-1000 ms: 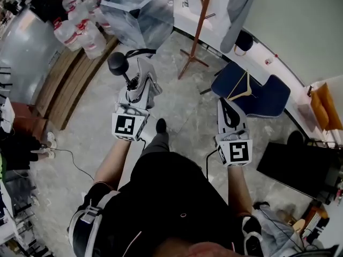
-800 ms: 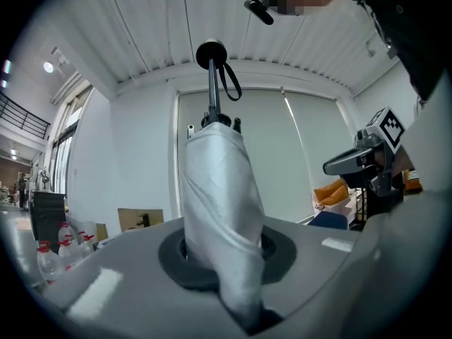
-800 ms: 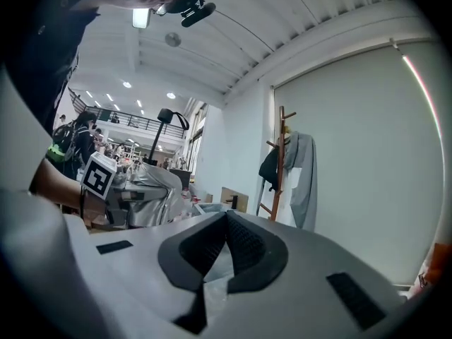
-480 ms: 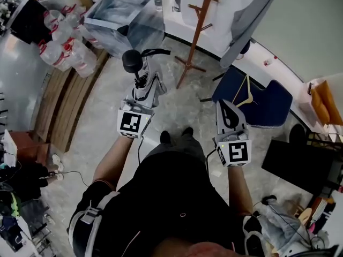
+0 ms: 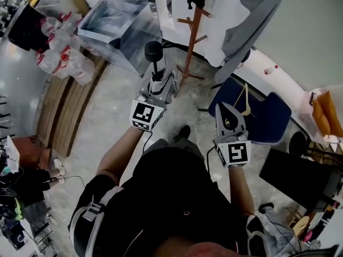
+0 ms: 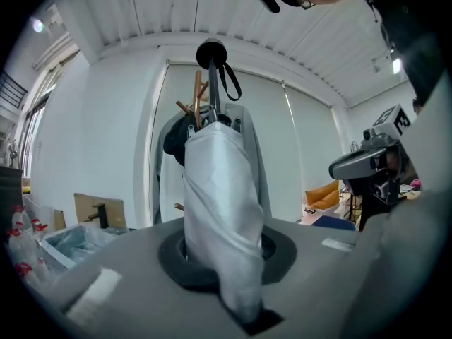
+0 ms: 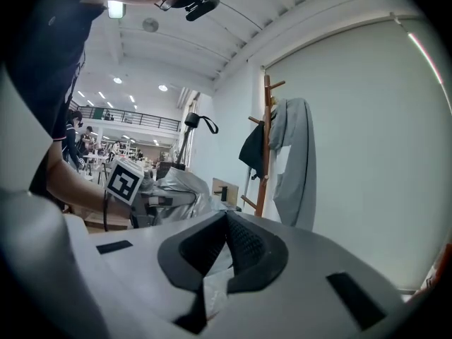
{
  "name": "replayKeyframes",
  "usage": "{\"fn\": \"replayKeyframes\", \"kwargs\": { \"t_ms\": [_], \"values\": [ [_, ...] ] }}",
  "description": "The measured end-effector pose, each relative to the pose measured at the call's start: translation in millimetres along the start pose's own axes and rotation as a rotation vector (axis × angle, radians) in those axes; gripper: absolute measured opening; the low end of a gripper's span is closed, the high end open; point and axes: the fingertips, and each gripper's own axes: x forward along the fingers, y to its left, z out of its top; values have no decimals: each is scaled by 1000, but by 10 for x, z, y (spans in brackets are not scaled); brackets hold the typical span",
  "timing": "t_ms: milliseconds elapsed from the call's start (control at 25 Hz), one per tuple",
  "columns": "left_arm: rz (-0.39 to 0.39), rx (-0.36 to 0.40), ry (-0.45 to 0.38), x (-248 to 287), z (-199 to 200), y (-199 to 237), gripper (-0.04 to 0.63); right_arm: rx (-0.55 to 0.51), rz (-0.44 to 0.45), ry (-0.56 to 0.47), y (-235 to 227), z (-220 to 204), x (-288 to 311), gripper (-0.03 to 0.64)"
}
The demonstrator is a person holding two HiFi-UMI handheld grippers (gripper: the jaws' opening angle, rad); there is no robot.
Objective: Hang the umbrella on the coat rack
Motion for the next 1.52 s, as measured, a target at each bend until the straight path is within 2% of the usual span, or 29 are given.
{"fn": "replayKeyframes", "kwargs": {
  "t_ms": [320,480,680,880,1040,1520],
  "values": [
    [-72,-11,68,834,-247,6,38,-4,1,50,-288,-174,238,0],
    [-104,-13,67,1170,-342,40,38,4,-28,83,-354,-224,347,1],
    [-160,-51,105,1440,-535,24,38,50,-80,92,-424,-302,441,0],
    [-206,-103,160,1588,-799,-12,38,77,-86,139,-393,-418,520,1],
    [-189,-138,175,1727,-904,35,37,93,-90,163,-387,-489,560,2],
    [-139,-190,199,2017,-889,88,38,118,-98,191,-400,-595,575,2]
  ]
}}
